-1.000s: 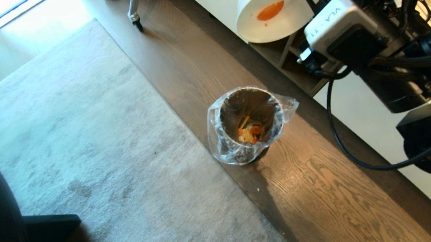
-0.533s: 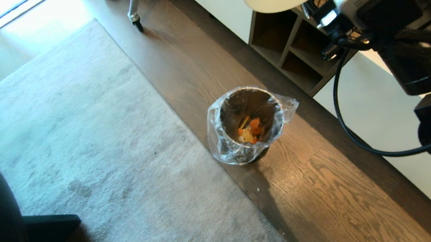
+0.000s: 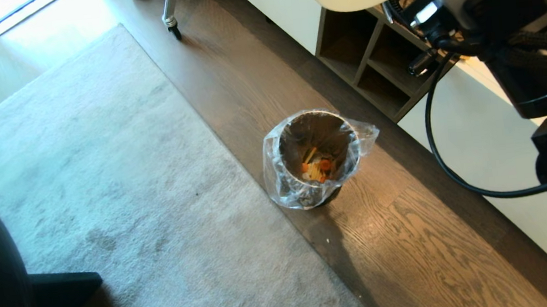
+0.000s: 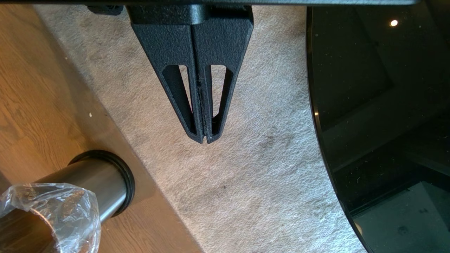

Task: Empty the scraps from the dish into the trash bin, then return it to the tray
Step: Put the bowl back to the table

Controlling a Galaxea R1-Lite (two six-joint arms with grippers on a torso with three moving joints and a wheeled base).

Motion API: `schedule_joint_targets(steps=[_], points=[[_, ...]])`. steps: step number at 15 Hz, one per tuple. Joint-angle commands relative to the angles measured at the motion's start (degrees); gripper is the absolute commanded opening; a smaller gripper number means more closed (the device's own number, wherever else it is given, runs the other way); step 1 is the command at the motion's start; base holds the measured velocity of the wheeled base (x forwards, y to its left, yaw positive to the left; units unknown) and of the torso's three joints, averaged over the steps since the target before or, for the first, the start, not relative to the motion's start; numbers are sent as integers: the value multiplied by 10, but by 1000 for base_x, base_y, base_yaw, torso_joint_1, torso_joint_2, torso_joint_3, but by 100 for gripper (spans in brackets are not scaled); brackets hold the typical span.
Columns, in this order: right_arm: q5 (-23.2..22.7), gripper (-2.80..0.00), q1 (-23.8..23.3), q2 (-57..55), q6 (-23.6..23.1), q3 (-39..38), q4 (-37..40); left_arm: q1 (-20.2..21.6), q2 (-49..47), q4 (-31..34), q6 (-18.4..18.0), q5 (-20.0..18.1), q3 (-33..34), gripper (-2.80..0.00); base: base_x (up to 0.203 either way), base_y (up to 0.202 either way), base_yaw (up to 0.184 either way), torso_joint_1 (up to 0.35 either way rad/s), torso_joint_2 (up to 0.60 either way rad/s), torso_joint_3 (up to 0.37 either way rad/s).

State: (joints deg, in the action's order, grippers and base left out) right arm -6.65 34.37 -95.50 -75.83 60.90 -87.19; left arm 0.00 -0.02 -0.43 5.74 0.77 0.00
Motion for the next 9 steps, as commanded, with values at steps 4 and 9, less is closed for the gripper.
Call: schedule_joint_targets(steps=[4,9], points=[[128,-280,0,18,24,-13,2,0,0,0,1,0,0,-280,0,0,0,0,0,0],[270,-280,-1,102,122,-124,145,0,0,0,1,0,0,-280,0,0,0,0,0,0]])
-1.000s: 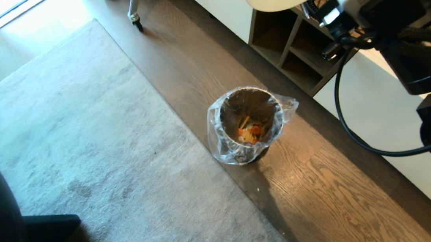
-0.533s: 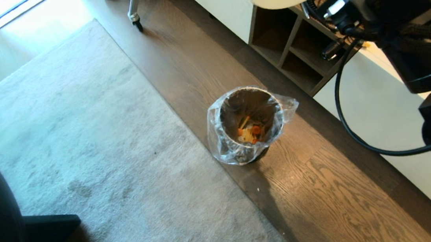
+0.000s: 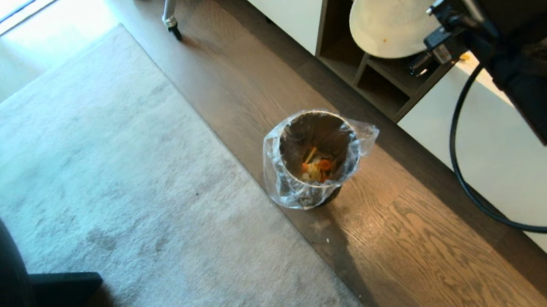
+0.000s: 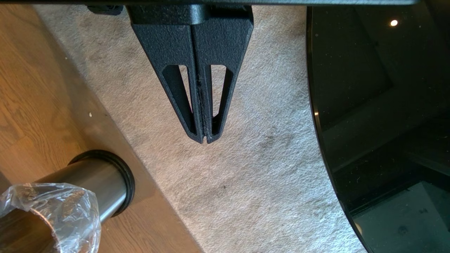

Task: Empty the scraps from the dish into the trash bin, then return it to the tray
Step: Put the bowl back to the table

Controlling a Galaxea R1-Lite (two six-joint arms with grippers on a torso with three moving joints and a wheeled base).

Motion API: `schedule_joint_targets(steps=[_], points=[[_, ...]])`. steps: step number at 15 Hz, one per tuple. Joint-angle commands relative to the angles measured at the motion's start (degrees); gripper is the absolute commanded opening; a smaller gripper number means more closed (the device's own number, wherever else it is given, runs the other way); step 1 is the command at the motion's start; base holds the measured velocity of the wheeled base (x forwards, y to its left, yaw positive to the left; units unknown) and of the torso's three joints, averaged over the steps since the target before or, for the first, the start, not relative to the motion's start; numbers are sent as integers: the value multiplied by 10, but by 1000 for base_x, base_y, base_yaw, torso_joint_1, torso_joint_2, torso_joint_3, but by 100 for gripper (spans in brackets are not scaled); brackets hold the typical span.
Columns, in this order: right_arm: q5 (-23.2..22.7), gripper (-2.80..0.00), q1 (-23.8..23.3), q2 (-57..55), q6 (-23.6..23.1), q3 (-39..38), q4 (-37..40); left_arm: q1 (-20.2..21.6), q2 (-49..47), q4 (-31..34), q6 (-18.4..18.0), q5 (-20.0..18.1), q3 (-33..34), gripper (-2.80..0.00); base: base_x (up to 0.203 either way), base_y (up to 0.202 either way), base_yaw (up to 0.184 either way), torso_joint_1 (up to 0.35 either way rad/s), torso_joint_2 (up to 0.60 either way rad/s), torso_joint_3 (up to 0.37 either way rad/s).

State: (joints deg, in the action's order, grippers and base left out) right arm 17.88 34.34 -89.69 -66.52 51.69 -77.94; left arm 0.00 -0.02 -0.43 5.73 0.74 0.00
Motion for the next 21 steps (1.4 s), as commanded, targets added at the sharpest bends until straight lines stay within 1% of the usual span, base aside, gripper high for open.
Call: schedule_joint_targets(steps=[1,3,6,7,9,10,13,15,17,18,19,21], points=[[32,-280,-2,67,60,-50,99,0,0,0,1,0,0,-280,0,0,0,0,0,0],[37,-280,-14,116,114,-85,197,0,0,0,1,0,0,-280,0,0,0,0,0,0],[36,-280,-47,178,180,-107,346,0,0,0,1,0,0,-280,0,0,0,0,0,0],[35,-280,-49,194,197,-110,390,0,0,0,1,0,0,-280,0,0,0,0,0,0],[34,-280,-51,222,211,-122,466,0,0,0,1,0,0,-280,0,0,0,0,0,0],[33,-280,-51,230,213,-131,489,0,0,0,1,0,0,-280,0,0,0,0,0,0],[34,-280,-52,226,213,-152,516,0,0,-1,1,0,0,-280,0,0,0,0,0,0],[34,-280,-53,225,220,-172,549,0,0,0,1,0,0,-280,0,0,0,0,0,0],[33,-280,-53,225,257,-190,590,0,0,0,1,0,0,-280,0,0,0,0,0,0],[34,-280,-54,225,286,-199,615,0,0,-1,1,0,0,-280,0,0,0,0,0,0],[33,-280,-54,226,318,-206,638,0,0,0,1,0,0,-280,0,0,0,0,0,0],[33,-280,-54,231,398,-232,677,0,0,0,1,0,0,-280,0,0,0,0,0,0]])
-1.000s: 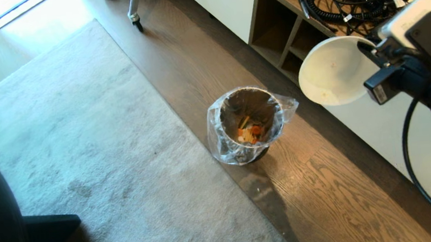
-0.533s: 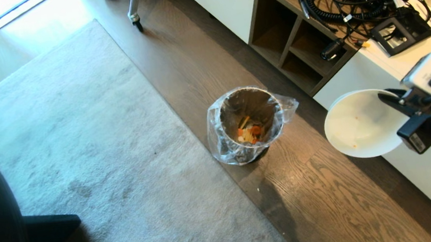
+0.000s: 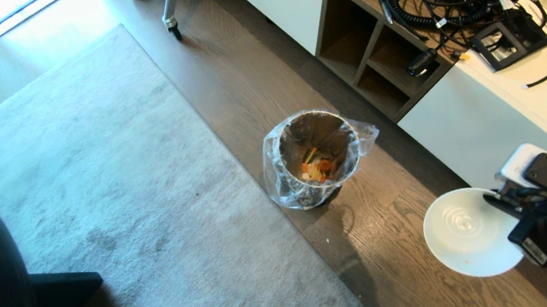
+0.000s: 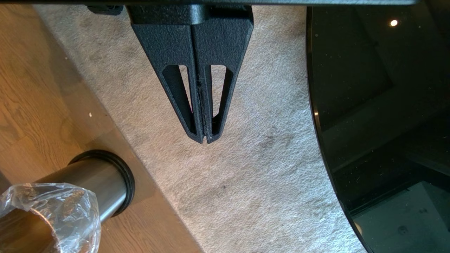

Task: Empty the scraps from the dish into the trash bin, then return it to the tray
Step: Put the bowl back to the table

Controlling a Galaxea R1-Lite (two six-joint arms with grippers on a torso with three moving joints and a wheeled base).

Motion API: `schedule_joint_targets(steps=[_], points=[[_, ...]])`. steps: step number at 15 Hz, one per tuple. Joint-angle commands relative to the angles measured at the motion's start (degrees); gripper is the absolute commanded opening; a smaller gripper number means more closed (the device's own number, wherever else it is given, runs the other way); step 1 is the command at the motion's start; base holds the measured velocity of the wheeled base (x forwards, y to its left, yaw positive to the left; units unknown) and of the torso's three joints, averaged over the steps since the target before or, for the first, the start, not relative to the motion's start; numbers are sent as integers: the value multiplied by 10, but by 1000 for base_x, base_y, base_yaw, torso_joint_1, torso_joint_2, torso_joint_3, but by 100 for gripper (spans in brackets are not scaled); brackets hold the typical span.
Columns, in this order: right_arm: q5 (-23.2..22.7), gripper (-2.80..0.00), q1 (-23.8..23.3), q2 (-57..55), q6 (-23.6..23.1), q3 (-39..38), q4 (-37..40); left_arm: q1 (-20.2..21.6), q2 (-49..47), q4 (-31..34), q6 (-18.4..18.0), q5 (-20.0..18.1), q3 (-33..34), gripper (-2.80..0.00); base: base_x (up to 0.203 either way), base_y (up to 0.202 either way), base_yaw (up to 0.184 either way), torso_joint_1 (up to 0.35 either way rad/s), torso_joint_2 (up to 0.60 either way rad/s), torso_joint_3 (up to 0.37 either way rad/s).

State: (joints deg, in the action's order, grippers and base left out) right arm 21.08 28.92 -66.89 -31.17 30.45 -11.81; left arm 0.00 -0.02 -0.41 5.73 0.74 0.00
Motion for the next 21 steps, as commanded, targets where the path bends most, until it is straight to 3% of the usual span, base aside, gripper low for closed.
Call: schedule_joint_targets(steps=[1,6,8,10,15,21], points=[[0,-280,0,10,84,-44,25,0,0,0,1,0,0,-280,0,0,0,0,0,0],[2,-280,-31,112,263,-210,35,0,0,0,1,0,0,-280,0,0,0,0,0,0],[-2,-280,-36,172,304,-253,35,0,0,0,1,0,0,-280,0,0,0,0,0,0],[-35,-280,-37,238,317,-283,38,0,0,0,1,0,0,-280,0,0,0,0,0,0],[-208,-280,-34,379,318,-288,135,0,0,0,1,0,0,-280,0,0,0,0,0,0],[-213,-280,-32,508,324,-288,146,0,0,0,1,0,0,-280,0,0,0,0,0,0]])
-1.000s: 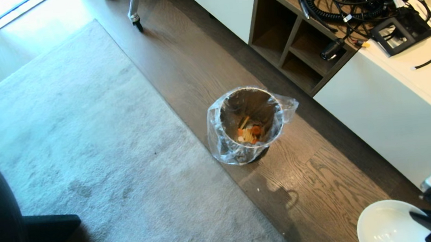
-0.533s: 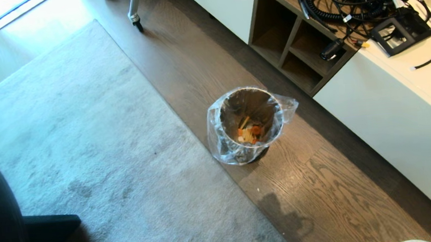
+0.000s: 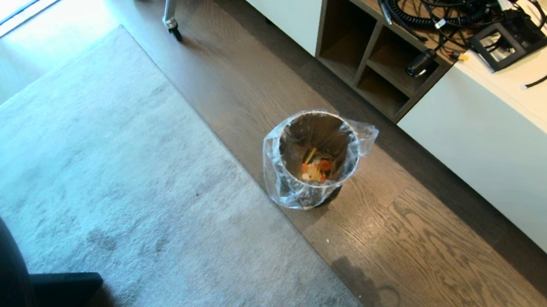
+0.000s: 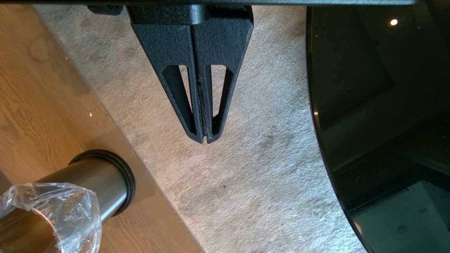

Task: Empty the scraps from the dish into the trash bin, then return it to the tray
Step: Put the bowl back to the table

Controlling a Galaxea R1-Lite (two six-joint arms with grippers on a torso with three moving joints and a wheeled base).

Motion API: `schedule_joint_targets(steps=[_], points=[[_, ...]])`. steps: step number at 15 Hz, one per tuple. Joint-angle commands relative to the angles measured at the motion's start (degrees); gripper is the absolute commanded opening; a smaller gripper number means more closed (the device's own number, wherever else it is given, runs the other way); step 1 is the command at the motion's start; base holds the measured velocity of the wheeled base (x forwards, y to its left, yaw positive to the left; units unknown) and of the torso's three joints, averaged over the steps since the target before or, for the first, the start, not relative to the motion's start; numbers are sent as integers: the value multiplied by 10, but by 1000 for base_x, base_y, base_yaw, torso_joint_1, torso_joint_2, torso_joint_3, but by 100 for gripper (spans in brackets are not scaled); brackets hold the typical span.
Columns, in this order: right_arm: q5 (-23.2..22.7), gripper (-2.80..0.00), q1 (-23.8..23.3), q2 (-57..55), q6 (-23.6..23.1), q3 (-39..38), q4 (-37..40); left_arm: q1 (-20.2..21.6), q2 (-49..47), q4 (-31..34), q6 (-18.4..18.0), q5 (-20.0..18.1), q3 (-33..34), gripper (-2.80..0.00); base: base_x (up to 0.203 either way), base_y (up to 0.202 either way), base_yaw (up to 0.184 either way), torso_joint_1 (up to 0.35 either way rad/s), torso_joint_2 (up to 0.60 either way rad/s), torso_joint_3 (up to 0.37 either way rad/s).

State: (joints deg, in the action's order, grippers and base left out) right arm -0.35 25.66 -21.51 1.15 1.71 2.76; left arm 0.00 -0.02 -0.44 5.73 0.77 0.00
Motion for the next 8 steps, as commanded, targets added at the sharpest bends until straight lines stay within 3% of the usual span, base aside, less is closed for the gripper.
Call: schedule_joint_targets(steps=[1,8], points=[[6,-280,1,56,5,0,0,0,0,0,1,0,0,-280,0,0,0,0,0,0],[6,-280,1,56,6,0,0,0,0,0,1,0,0,-280,0,0,0,0,0,0]])
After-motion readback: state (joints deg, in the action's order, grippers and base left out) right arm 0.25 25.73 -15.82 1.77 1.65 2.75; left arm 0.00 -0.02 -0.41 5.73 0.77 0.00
